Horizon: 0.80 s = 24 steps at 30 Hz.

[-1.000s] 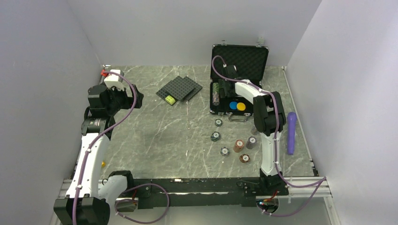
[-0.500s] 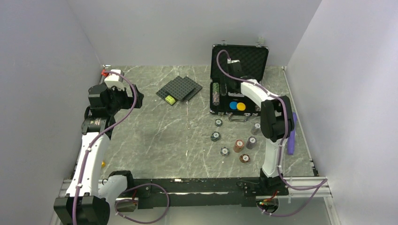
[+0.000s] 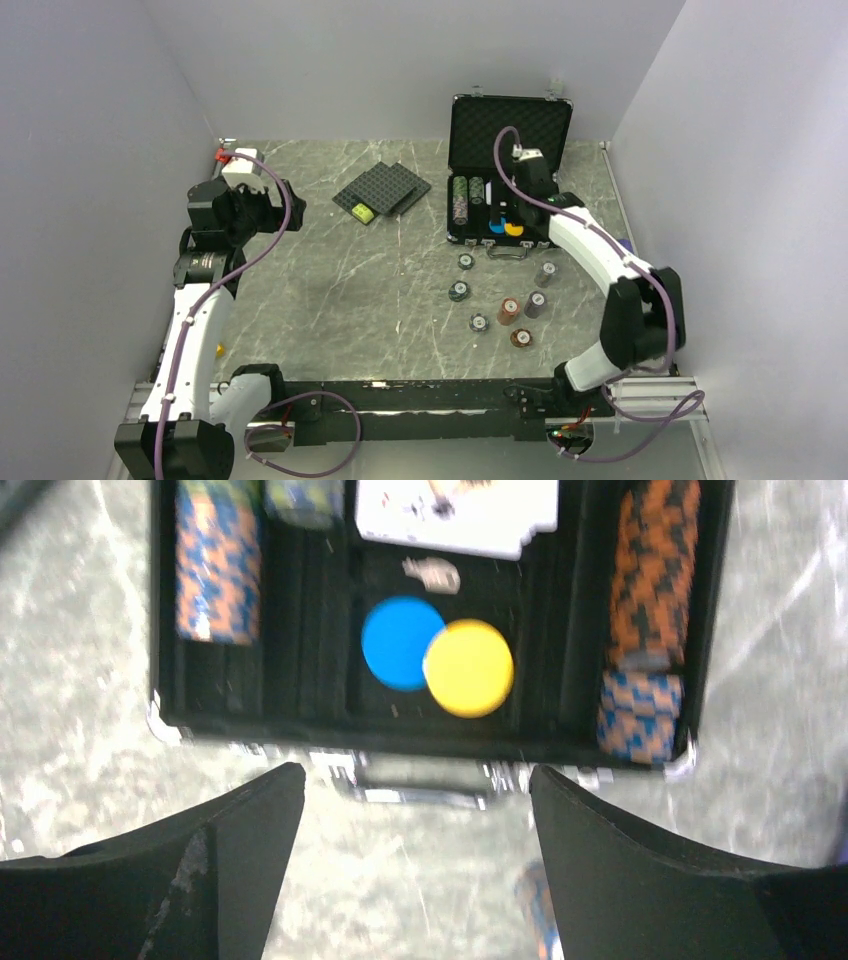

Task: Pack up texas hold em set
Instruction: Place the poker chip in the chip case, then pick up the poker chip from the center of the board.

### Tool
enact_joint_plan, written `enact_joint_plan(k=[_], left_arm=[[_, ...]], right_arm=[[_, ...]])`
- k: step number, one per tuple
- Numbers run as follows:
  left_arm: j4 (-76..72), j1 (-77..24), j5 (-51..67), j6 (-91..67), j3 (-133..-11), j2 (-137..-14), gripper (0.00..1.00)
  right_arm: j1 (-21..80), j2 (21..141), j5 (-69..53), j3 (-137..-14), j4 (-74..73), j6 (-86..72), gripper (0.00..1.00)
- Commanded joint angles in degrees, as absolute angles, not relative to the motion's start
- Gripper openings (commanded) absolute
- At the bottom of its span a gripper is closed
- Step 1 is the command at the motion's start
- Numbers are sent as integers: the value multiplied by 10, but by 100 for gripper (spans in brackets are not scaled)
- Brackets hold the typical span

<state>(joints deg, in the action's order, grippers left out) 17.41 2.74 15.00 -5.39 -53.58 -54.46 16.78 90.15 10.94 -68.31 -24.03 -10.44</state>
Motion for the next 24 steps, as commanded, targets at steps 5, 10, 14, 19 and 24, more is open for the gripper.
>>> enact_joint_plan(k=[5, 10, 14, 19, 24], left_arm=[[164, 25, 146, -60, -538, -528, 98], [161, 24, 150, -59, -536, -526, 98], [161, 25, 148, -58, -536, -527, 98], [161, 25, 146, -59, -535, -528, 98], [161, 24, 147, -59, -535, -529, 98]], right_arm=[[99, 745, 123, -564, -356, -172, 89], [38, 734, 91, -540, -376, -173, 86], [37, 758, 77, -546, -389, -175, 82], [37, 776, 88, -535, -392, -182, 77], [38, 782, 98, -535, -393, -185, 72]])
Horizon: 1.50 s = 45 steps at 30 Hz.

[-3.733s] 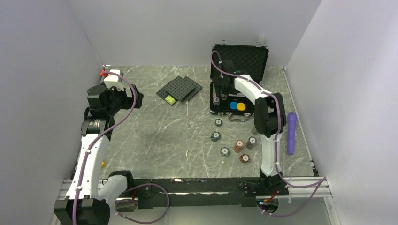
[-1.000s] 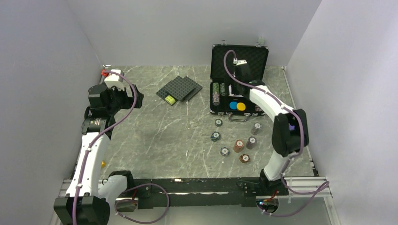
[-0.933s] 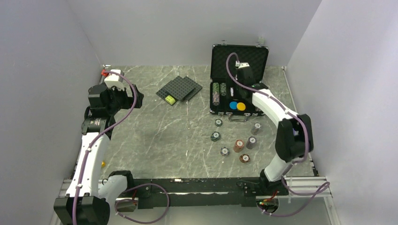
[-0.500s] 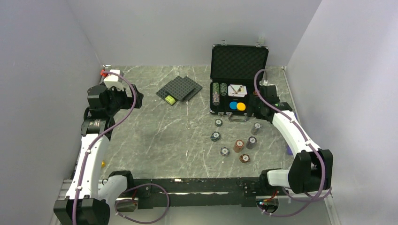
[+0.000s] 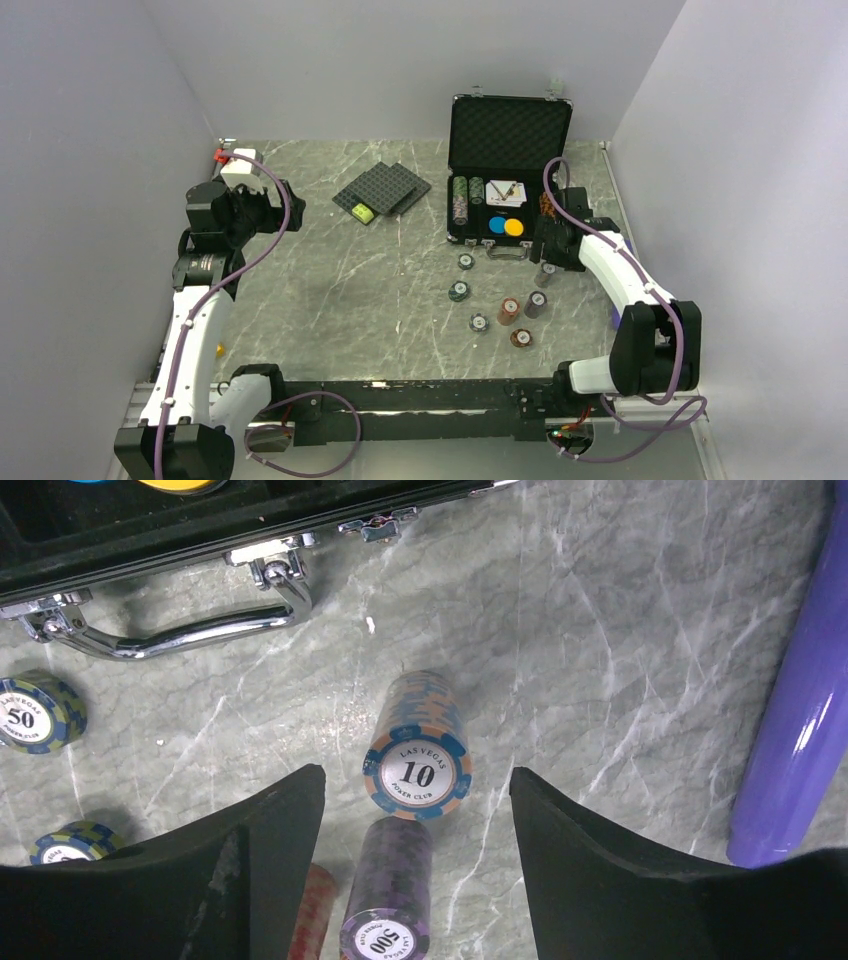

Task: Pack up texas hold em set
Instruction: Pick up the poker chip from the center of the board.

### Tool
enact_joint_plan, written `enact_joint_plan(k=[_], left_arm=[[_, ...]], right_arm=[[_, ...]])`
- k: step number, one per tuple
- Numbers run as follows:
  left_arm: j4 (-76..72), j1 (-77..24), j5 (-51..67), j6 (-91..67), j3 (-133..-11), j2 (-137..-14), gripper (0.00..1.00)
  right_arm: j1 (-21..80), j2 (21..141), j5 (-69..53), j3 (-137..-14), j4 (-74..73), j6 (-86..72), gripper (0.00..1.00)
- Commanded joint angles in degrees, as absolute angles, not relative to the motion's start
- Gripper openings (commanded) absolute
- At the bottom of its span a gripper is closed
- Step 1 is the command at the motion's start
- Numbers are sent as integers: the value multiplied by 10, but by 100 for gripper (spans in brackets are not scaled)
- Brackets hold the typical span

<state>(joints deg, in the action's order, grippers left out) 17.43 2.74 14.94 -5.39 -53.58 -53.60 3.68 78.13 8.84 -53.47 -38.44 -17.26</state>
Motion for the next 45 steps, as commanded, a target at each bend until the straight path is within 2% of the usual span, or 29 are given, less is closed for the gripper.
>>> enact_joint_plan(k=[1, 10, 37, 40, 45], left_arm=[[161, 24, 146, -59, -535, -529, 98], [162, 24, 146, -60, -535, -529, 98], [160, 25, 152, -62, -535, -529, 98], [160, 24, 151, -62, -535, -529, 98], [161, 24, 149, -62, -535, -528, 98]], right_arm=[[37, 785, 100, -535, -393, -185, 71], [37, 803, 94, -536, -395, -187, 61], [41, 819, 112, -536, -402, -188, 52], [42, 820, 113, -536, -402, -188, 44], [44, 813, 112, -539, -403, -187, 21]])
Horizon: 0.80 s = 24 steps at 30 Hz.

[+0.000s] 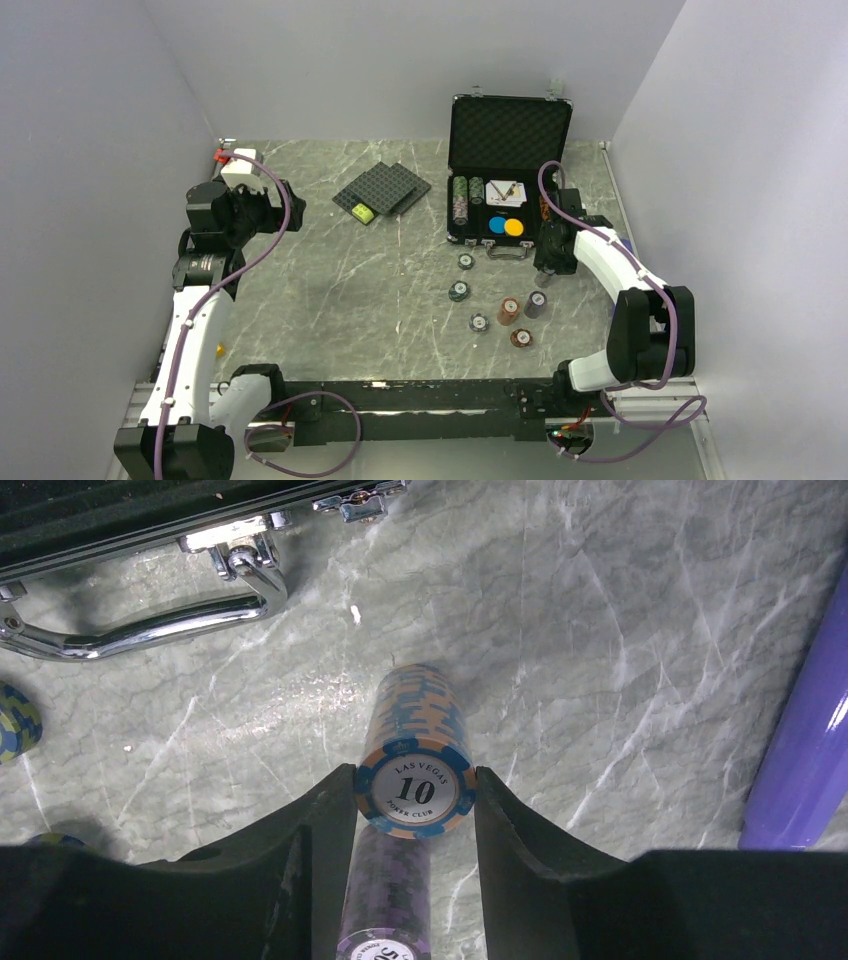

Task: Pack up texas hold em set
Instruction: Pick up the poker chip from the center of the board, then place the poker chip in the chip case.

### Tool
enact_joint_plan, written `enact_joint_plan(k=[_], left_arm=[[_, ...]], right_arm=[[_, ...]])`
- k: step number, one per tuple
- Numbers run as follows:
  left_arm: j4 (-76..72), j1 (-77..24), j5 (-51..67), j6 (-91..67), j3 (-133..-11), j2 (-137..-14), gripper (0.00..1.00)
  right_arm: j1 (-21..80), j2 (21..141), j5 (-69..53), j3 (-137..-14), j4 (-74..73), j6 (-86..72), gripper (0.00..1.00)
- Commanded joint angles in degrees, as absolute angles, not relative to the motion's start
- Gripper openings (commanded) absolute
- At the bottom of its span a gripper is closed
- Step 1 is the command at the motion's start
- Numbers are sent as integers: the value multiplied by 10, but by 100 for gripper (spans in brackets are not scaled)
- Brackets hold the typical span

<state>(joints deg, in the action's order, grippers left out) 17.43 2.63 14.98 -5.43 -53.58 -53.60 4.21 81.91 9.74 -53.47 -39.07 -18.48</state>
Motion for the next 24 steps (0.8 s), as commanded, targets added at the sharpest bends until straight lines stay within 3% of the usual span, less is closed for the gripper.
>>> enact_joint_plan(k=[1, 3, 4, 14, 24], left_arm=[[161, 24, 149, -61, -535, -527, 98], [161, 25, 148, -61, -535, -527, 98], [161, 24, 148, -61, -535, -526, 98], [160, 24, 152, -62, -535, -525, 98], [160, 24, 147, -58, -534, -522, 98]], right_arm=[[43, 809, 112, -541, -404, -185, 16], [44, 800, 109, -547, -409, -184, 2], [43, 792, 107, -552, -412, -185, 0], [93, 678, 98, -576, -324, -205, 0], [251, 727, 208, -579, -26, -186, 0]])
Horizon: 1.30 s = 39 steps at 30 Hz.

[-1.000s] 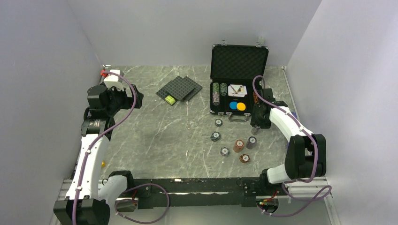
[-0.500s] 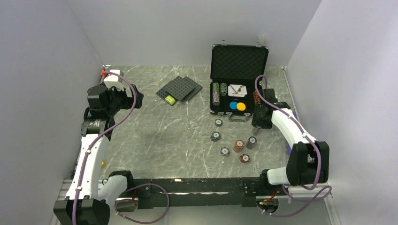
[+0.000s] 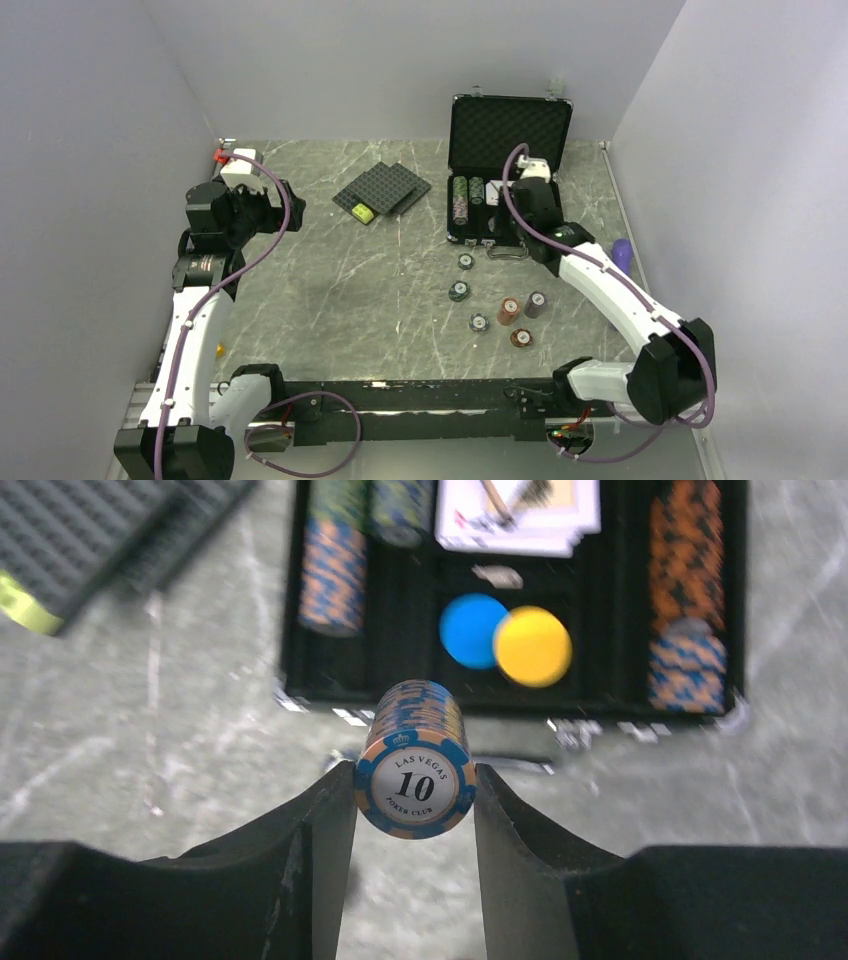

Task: Pack up texas hold em set
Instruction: Place the poker chip in the chip case.

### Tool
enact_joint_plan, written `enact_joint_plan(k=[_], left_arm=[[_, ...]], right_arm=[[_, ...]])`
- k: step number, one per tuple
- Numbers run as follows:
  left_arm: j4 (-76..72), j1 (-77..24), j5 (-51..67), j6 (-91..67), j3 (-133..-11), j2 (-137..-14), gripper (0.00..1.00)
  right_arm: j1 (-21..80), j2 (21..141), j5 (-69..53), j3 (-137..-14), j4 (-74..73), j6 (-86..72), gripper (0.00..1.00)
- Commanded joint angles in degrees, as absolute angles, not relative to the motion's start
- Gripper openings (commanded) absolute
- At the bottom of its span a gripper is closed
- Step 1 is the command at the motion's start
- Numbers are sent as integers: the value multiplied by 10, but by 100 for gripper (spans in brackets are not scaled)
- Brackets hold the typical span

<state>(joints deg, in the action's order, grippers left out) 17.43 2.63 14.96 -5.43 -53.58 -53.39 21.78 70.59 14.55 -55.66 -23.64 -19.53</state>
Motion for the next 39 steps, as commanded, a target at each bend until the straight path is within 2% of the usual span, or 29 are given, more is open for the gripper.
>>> enact_joint_plan(k=[1, 10, 17, 30, 39], left_arm=[[160, 24, 146, -58, -534, -523, 98], [160, 25, 147, -57, -534, -525, 98], [160, 25, 149, -57, -535, -529, 98], [158, 25, 152, -58, -533, -532, 98], [158, 24, 154, -59, -534, -532, 98]], right_arm=[[258, 740, 216, -579, 1, -184, 0], [285, 857, 290, -581, 171, -156, 0], [286, 922, 321, -593, 204, -144, 0], [286, 996, 304, -560, 310, -105, 0], [286, 999, 294, -552, 255, -142, 0]])
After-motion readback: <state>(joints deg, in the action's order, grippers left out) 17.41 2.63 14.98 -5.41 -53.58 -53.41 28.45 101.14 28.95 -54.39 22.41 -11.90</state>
